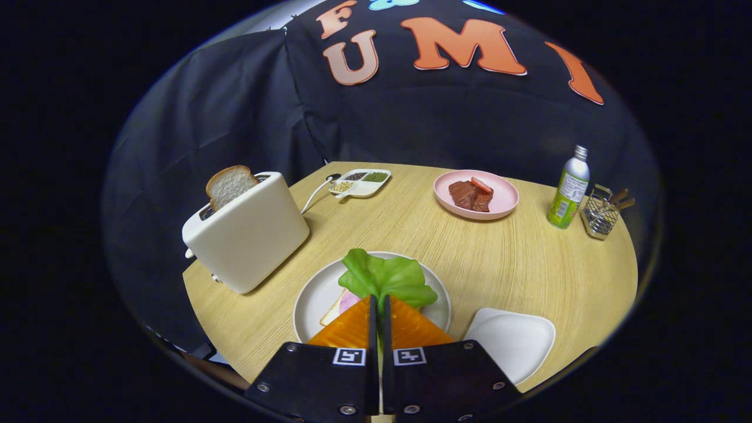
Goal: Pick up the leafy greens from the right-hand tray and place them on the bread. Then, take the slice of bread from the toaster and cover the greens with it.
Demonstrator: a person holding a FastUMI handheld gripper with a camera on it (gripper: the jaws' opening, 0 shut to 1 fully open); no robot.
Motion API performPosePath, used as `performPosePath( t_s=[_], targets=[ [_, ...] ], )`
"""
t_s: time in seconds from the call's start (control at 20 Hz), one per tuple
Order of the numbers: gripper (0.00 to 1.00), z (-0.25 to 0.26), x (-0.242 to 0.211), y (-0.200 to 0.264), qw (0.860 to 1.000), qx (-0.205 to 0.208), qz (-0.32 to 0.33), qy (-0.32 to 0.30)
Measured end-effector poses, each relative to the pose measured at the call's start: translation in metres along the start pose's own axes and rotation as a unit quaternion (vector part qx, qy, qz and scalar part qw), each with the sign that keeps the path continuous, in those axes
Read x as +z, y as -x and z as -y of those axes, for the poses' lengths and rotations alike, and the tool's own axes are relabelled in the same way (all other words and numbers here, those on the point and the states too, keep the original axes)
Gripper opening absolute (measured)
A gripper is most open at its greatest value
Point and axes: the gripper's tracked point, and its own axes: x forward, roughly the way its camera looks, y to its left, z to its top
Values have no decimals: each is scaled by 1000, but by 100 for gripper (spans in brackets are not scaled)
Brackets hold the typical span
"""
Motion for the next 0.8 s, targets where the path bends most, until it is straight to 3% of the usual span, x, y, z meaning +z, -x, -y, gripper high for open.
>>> performPosePath(
  t_s=[0.35, 0.6, 0.8],
  targets=[
    [6, -9, -10, -47, 999, -7, -41, -11],
    [30, 0, -1, -53, 998, -42, -40, 4],
    [51, -14, 25, -37, 999, -45, -24, 1]
  ],
)
